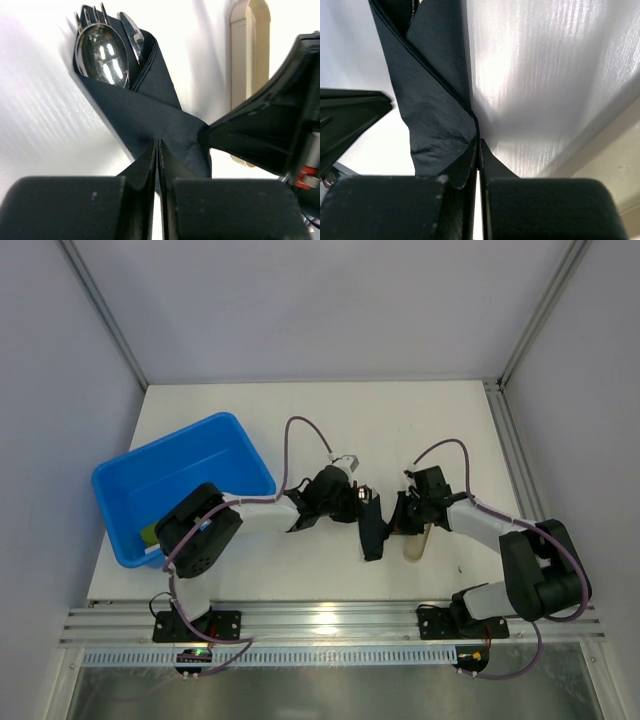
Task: Place the utensils on the paper napkin and roll it up
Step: Roll the napkin at the center of the board.
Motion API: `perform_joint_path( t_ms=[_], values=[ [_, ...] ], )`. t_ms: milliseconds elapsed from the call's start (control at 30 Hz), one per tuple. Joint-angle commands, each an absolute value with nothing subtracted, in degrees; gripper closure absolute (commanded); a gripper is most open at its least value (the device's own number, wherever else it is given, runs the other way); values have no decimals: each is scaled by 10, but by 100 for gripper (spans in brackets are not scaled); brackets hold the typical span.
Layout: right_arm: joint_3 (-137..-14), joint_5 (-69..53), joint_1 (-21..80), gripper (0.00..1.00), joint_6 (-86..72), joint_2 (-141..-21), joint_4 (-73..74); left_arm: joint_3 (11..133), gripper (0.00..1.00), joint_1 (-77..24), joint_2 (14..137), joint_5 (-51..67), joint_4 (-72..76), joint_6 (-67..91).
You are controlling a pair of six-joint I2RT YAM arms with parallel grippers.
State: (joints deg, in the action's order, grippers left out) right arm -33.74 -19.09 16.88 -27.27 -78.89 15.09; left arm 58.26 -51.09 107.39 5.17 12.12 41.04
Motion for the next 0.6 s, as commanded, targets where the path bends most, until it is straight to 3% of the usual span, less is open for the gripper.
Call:
perform_joint_path(
  t_ms=[0,267,567],
  values=[
    [-345,-170,171,97,-269,-805,120,578,98,-511,1022,20,91,396],
    [-348,-171,185,96,-278,-837,101,529,100,-533,982,111,155,388],
    [-340,-165,185,97,-277,-845,98,553,100,-599,990,119,158,329]
  ],
)
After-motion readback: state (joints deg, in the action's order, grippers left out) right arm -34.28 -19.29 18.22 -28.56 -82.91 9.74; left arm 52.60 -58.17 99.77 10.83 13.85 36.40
